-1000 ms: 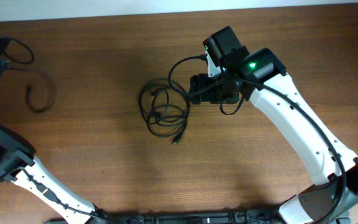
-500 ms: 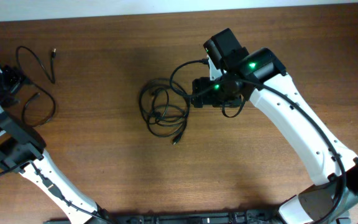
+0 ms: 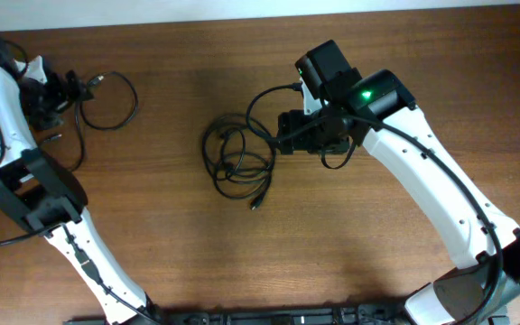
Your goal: Untangle cables
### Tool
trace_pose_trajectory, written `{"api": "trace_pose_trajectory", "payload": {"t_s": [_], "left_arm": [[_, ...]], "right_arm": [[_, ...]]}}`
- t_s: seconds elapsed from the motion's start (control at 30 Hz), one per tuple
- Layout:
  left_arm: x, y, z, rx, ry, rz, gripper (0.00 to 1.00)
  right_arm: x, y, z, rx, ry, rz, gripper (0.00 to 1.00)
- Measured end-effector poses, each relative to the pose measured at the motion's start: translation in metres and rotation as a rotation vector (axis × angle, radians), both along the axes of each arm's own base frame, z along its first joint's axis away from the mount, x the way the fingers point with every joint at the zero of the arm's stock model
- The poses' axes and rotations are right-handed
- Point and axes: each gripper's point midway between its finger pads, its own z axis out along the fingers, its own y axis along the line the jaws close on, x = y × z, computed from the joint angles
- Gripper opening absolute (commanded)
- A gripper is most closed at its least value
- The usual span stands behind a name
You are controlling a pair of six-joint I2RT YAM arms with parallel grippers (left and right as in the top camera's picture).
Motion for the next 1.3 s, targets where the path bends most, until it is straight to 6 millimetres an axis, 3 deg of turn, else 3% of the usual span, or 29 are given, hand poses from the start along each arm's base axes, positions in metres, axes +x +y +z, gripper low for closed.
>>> {"api": "trace_pose_trajectory", "payload": {"t_s": [0.1, 0.2, 0.27, 0.3, 0.33, 0.43, 0.47, 0.63, 0.7, 0.8, 0.93, 0.97, 1.0, 1.03, 1.07, 1.1, 1.2, 1.3], "left_arm": [[-0.008, 0.016, -0.010, 0.088, 0.064, 0.037, 0.88], [-0.014, 0.024, -0.014, 0.139, 0.100, 0.036, 0.88], [-0.015, 0.025, -0.032, 0.133, 0.129, 0.024, 0.80], [-0.016, 0.024, -0.051, 0.120, 0.157, 0.014, 0.70], [-0.017, 0.024, -0.073, 0.106, 0.187, 0.004, 0.49], [-0.008, 0.029, -0.079, 0.128, 0.157, 0.000, 0.01], [-0.005, 0.030, -0.079, 0.136, 0.145, -0.001, 0.00], [0.028, 0.044, -0.075, 0.200, 0.015, 0.010, 0.00], [0.048, 0.053, -0.062, 0.240, -0.063, 0.007, 0.00], [0.083, 0.065, -0.018, 0.330, -0.230, -0.022, 0.00], [0.136, 0.073, 0.057, 0.458, -0.509, -0.031, 0.00], [0.147, 0.071, 0.077, 0.485, -0.575, -0.034, 0.08], [0.154, 0.065, 0.088, 0.499, -0.611, -0.040, 0.37], [0.156, 0.058, 0.088, 0.498, -0.607, -0.051, 0.75], [0.155, 0.049, 0.082, 0.496, -0.583, -0.068, 0.99], [0.150, 0.042, 0.072, 0.481, -0.539, -0.081, 0.99], [0.118, 0.036, 0.040, 0.405, -0.370, -0.079, 0.99], [0.104, 0.015, 0.028, 0.279, -0.317, -0.093, 0.99]], "right_arm": [[0.001, 0.000, 0.000, 0.002, -0.004, 0.000, 0.72], [0.001, 0.001, 0.000, 0.003, -0.005, -0.001, 0.72], [0.003, 0.001, 0.001, 0.004, -0.011, -0.001, 0.72], [0.004, 0.001, 0.001, 0.004, -0.016, -0.001, 0.72], [0.004, 0.001, 0.001, 0.003, -0.017, -0.002, 0.72], [0.006, 0.001, 0.001, 0.002, -0.025, -0.004, 0.72], [0.007, 0.002, 0.002, 0.004, -0.028, -0.005, 0.72], [0.007, 0.002, 0.002, 0.005, -0.031, -0.005, 0.73], [0.008, 0.002, 0.002, 0.006, -0.033, -0.004, 0.73], [0.009, 0.003, -0.001, 0.003, -0.027, -0.004, 0.72], [0.011, 0.004, -0.026, -0.033, 0.041, -0.004, 0.72], [0.012, 0.004, -0.031, -0.040, 0.053, -0.004, 0.72], [0.012, 0.005, -0.033, -0.043, 0.059, -0.003, 0.72], [0.013, 0.005, -0.034, -0.042, 0.056, -0.003, 0.73], [0.014, 0.005, -0.034, -0.041, 0.054, -0.003, 0.73], [0.013, 0.005, -0.034, -0.043, 0.057, -0.004, 0.81], [0.007, 0.000, -0.036, -0.064, 0.082, -0.004, 0.83], [-0.003, -0.022, -0.041, -0.126, 0.146, -0.037, 0.84]]}}
